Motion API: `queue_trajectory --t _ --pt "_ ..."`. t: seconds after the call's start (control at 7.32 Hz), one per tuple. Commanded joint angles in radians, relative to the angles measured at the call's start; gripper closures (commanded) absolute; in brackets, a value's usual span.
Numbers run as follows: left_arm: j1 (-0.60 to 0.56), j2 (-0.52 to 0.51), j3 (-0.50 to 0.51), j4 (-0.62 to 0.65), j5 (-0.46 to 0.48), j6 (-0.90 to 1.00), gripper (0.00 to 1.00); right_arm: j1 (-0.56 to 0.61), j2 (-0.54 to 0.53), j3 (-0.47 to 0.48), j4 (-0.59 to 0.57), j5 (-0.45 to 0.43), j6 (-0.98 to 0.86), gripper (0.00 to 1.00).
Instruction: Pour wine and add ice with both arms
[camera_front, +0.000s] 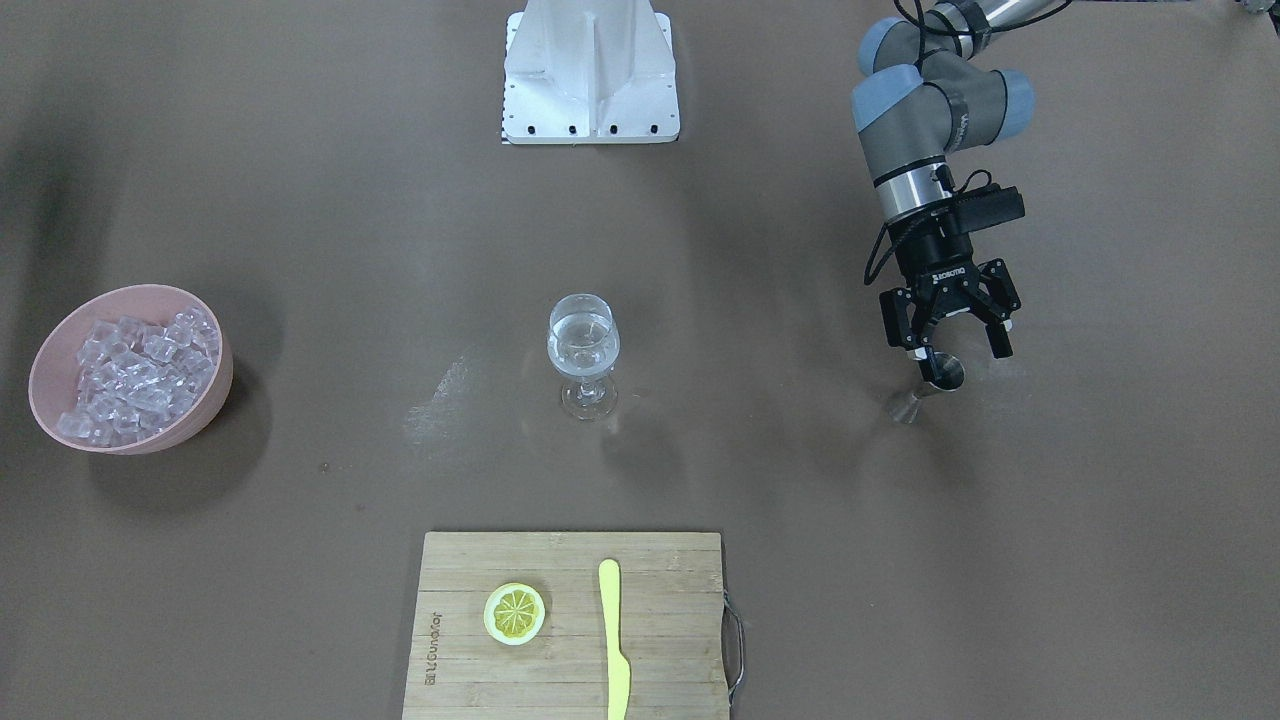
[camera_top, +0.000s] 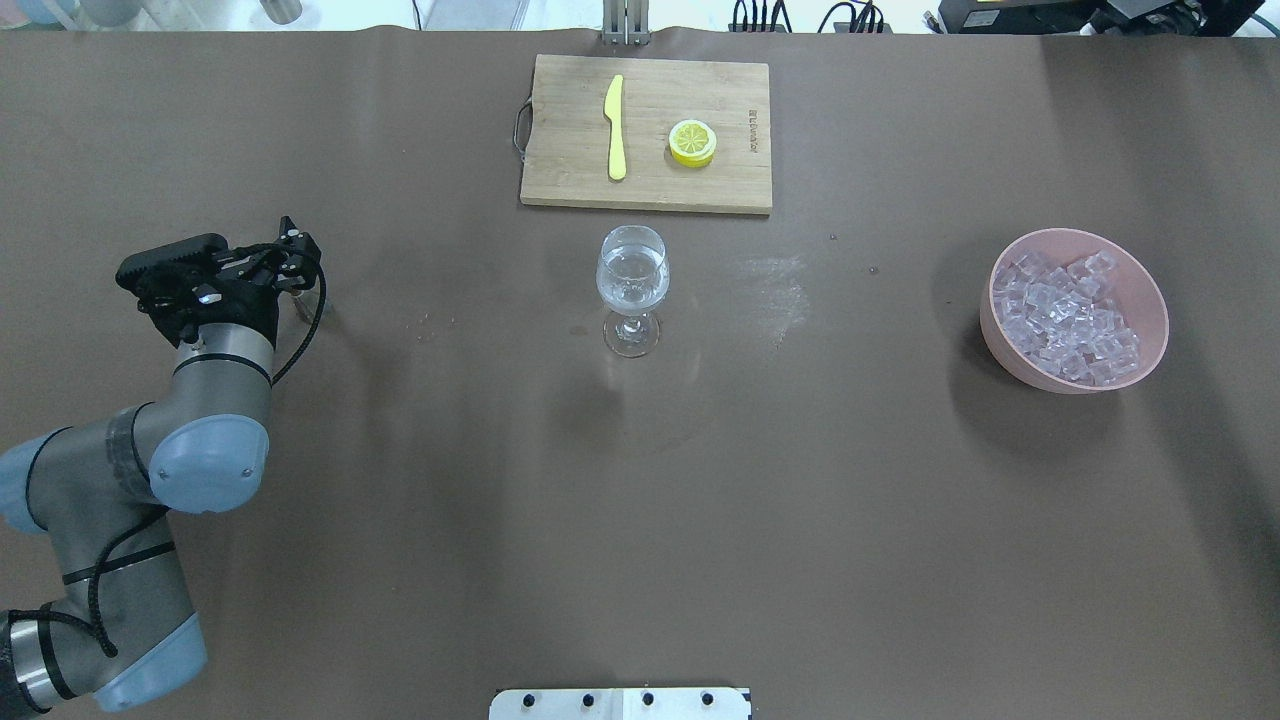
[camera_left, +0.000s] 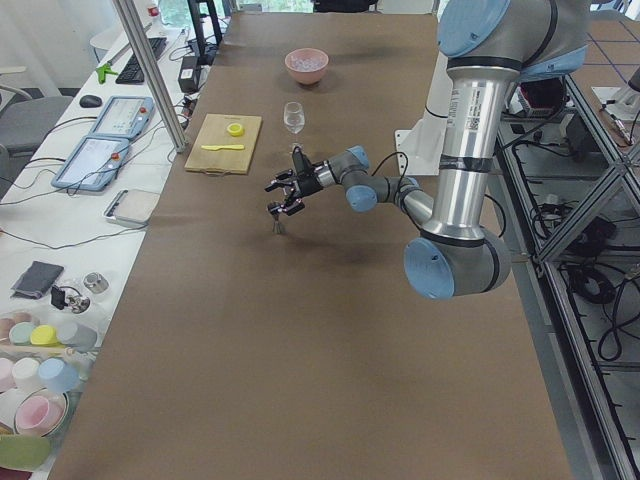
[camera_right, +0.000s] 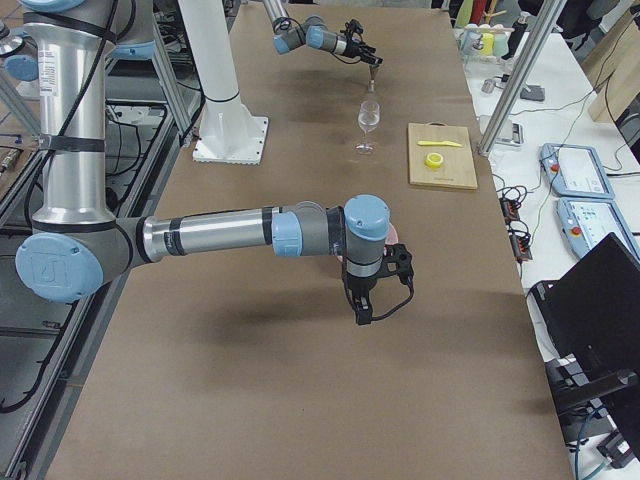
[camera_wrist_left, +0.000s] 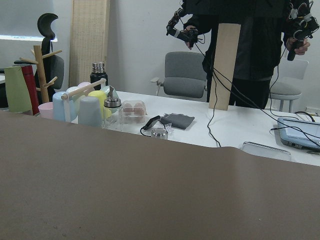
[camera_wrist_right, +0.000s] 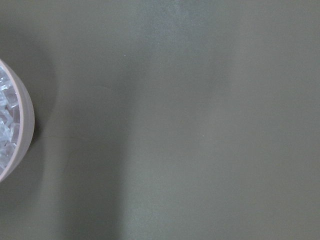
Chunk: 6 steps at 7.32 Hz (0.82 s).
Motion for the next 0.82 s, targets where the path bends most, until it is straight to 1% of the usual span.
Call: queue_trajectory --t 0.0,0.55,0.68 --pt "0.008 -0.019 0.045 -0.006 0.013 -0.009 0.02 0.000 0.000 0.000 0.000 0.000 0.000 0.00" --pt "0.027 -0.021 0.088 -0.012 0.036 -0.012 0.02 0.000 0.000 0.000 0.000 0.000 0.000 0.00" --pt "0.031 -0.022 0.105 -0.013 0.056 -0.012 0.02 0.000 0.000 0.000 0.000 0.000 0.000 0.00"
